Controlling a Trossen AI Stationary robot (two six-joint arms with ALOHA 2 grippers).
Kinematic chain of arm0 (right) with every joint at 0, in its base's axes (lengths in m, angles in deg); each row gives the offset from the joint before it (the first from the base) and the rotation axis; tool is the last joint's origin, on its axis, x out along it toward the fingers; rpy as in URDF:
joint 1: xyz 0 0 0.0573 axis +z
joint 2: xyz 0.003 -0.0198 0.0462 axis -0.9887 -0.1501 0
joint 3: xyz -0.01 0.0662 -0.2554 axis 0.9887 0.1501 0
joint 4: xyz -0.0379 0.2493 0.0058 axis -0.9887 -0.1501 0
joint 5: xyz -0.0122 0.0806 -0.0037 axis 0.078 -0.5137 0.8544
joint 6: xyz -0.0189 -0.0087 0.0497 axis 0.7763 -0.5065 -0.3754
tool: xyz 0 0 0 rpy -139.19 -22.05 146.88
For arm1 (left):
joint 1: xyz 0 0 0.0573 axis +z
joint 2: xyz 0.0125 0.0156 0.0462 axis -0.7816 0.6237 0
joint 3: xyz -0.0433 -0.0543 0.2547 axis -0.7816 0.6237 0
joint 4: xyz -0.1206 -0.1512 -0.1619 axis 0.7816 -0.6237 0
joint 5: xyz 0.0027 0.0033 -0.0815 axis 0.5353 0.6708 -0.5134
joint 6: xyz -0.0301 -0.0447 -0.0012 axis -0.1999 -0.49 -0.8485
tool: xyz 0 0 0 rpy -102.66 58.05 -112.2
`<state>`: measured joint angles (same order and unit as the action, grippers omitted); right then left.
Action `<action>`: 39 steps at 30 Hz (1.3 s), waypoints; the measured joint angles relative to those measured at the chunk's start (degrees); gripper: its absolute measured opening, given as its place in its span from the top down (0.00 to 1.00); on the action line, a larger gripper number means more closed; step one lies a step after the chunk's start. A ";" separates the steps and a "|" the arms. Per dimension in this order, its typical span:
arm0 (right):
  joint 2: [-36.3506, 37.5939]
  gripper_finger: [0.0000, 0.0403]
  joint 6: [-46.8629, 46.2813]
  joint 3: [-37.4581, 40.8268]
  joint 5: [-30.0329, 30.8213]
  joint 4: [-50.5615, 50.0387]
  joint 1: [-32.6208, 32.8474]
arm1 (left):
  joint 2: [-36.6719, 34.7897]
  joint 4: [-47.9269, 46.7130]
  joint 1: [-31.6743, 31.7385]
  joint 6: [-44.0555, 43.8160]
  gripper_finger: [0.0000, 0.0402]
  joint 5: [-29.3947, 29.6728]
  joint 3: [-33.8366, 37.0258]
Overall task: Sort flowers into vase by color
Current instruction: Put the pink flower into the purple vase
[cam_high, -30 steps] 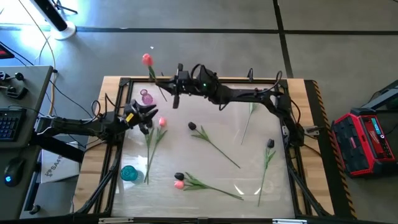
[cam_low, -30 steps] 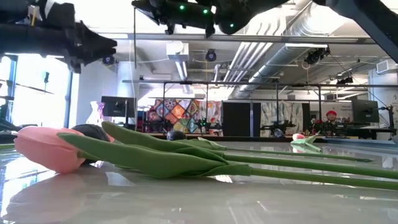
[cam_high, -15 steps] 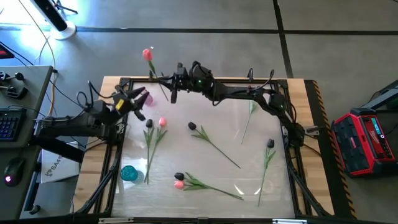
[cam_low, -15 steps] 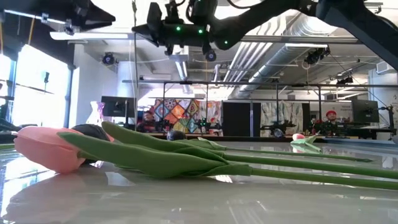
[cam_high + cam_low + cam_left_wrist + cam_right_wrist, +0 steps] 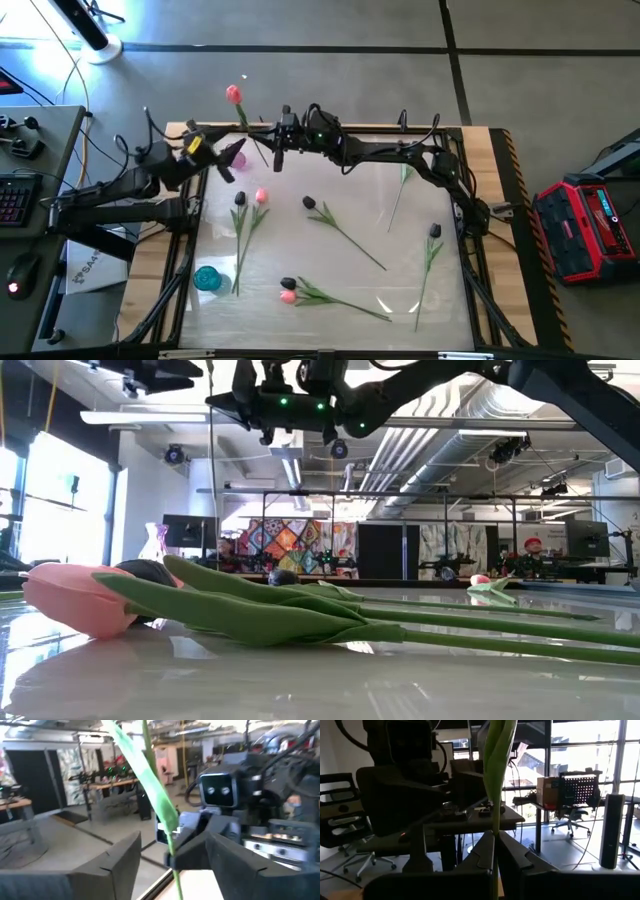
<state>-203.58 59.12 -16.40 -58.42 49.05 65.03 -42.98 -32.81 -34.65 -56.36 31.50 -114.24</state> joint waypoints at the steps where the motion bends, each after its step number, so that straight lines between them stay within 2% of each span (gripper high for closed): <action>1: 0.00 1.00 0.00 0.00 -0.36 -0.10 0.00 | 1.06 0.01 0.60 0.16 0.44 -0.04 -0.59; 6: 0.00 1.00 -0.11 0.00 -0.66 -0.96 0.00 | 4.25 0.19 2.97 0.75 0.41 -1.26 -2.90; 11: 0.00 1.00 -0.18 0.00 -1.95 -0.93 0.00 | 5.91 0.01 6.21 0.57 0.43 -11.00 -4.14; 15: 0.00 1.00 -0.94 0.00 -2.03 -0.98 0.12 | 6.88 0.09 8.90 -0.86 0.52 -15.27 -4.44; 21: 0.00 1.00 -0.53 0.02 -1.83 -0.93 0.37 | 6.99 -1.46 11.74 -2.48 0.71 -18.43 -4.44; 31: 0.00 1.00 -2.81 0.02 -0.13 -1.94 -0.01 | 6.87 -3.60 13.31 -1.05 0.97 -19.18 -4.44; 35: 0.13 0.96 -5.06 0.02 -0.72 -4.41 -0.72 | 6.91 -3.90 13.99 -0.83 0.98 -18.04 -4.44; 39: 0.13 0.85 -7.28 0.09 -2.02 -8.38 -1.45 | 6.85 -5.14 15.39 -0.70 0.99 -14.85 -4.44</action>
<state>-203.45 51.84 -16.31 -60.44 40.67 63.58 -36.13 -37.95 -19.26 -57.06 16.65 -118.68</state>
